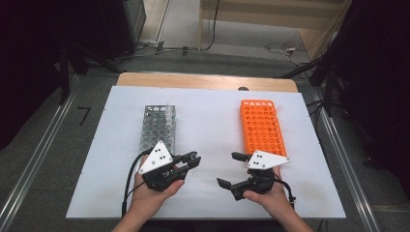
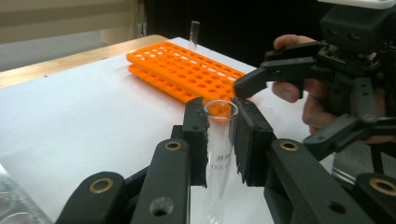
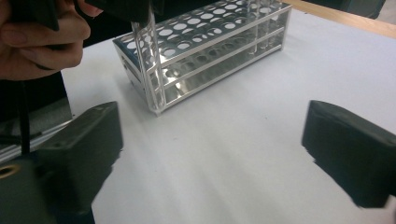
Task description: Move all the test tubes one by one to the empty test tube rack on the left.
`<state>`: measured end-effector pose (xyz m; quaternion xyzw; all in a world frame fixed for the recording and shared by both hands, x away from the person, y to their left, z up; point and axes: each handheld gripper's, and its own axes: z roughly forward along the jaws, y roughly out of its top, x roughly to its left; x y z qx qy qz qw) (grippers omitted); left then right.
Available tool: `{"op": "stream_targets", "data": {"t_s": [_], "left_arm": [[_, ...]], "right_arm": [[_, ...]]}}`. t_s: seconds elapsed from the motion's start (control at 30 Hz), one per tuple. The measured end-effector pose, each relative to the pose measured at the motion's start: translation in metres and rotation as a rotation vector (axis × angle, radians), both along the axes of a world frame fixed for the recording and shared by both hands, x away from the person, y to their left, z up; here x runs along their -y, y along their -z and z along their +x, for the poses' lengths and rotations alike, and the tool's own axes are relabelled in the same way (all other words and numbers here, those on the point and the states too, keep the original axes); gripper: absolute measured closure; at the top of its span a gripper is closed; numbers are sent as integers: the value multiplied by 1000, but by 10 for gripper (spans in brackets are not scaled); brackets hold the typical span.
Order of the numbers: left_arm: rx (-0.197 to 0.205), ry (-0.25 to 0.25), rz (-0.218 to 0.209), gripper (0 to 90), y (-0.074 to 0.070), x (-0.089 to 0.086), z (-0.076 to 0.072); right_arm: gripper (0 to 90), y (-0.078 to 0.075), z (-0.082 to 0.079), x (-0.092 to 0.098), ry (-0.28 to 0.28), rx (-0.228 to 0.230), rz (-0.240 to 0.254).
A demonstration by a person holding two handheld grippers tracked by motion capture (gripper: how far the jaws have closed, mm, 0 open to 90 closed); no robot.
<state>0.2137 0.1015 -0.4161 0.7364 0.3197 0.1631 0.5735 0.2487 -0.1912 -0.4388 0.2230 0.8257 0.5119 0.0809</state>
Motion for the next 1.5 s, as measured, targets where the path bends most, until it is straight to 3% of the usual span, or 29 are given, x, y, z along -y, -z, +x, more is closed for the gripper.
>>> {"op": "stream_targets", "data": {"t_s": [0.23,0.6,0.8,1.17,1.5], "left_arm": [[9,-33,-3,764,-5,-9,14],[36,-124,-10,764,-14,-30,34],[35,-163,12,764,-18,-39,47],[36,-218,19,764,-26,-48,70],[22,-265,15,764,-25,-55,89]], "right_arm": [[0,5,7,30,69,-6,10],[0,7,3,71,142,-8,-2],[0,13,3,90,145,-25,-18],[42,10,2,107,216,17,-25],[42,10,2,111,233,35,-28]]}}
